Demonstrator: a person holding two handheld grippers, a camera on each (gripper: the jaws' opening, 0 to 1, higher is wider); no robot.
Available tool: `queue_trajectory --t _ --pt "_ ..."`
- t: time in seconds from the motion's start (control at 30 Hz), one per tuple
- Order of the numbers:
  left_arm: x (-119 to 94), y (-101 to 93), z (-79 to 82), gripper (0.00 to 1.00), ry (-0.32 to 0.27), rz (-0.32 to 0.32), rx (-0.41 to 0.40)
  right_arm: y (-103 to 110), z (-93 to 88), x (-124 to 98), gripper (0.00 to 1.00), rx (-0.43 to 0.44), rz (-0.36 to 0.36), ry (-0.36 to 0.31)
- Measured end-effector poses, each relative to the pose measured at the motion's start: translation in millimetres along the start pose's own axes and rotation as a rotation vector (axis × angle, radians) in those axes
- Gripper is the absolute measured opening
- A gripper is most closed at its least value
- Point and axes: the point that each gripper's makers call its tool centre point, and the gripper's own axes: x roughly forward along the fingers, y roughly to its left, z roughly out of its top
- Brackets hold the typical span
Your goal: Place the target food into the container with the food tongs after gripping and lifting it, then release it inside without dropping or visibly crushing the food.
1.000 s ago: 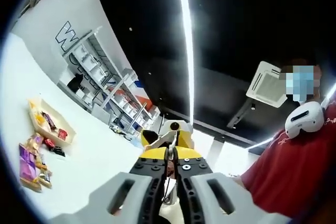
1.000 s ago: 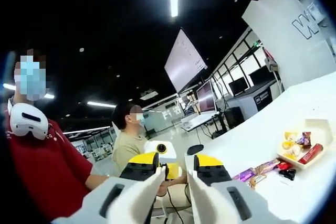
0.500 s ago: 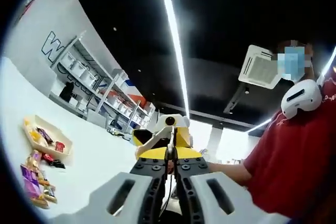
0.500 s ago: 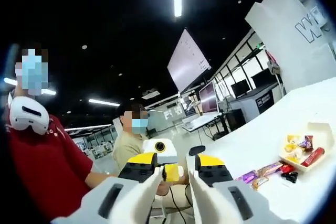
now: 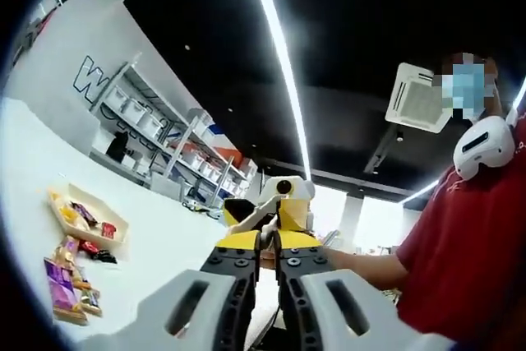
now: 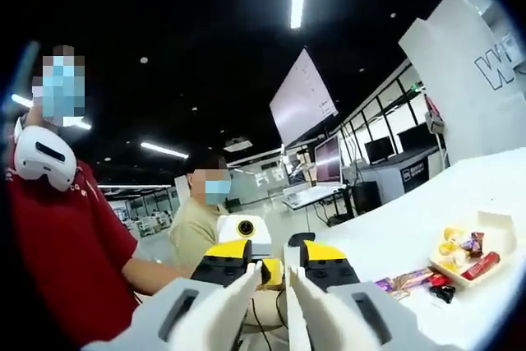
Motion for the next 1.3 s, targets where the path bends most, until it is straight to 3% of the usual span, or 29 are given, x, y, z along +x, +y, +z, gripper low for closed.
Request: queue_trajectory --t 0.23,0.33,0.47,0.5,0.7,0.83,0.9,1.07,1.3 --pt "-10 13.7 -10.3 0.05 0.042 0.067 0.043 -12 -9.7 -1 0.20 0.007 -0.045 0.028" --pt "-16 27.5 -18.2 0.04 0.095 0.143 0.091 -25 -10.5 -4 0.20 0.000 -0.108 0.024" --pt "-21 38.1 -21.0 0.07 0.115 0.201 0.122 -45 -13.9 -11 0.21 -0.012 -0.202 0.037" --pt "-25 43.6 -22.2 0.08 0.130 0.239 0.164 -54 -15.0 -15 0.21 -0.021 -0.246 0.042" --pt "-40 60.9 -36.8 0.27 0.204 0.354 0.219 -74 -21.4 -23 0.21 -0.007 -0.327 0.049" --pt "-47 70.8 -43.2 0.36 0.225 0.402 0.207 -78 -26.1 -24 0.22 0.001 -0.348 0.047" --pt "-51 80.4 -42.0 0.42 0.238 0.451 0.273 -81 -31.0 -24 0.22 0.011 -0.357 0.053" --pt "-59 99.3 -48.9 0.71 0.286 0.536 0.261 -83 -38.5 -27 0.22 0.016 -0.379 0.066" --pt "-61 104.6 -52.8 0.73 0.284 0.565 0.244 -92 -42.8 -37 0.22 0.001 -0.448 0.074"
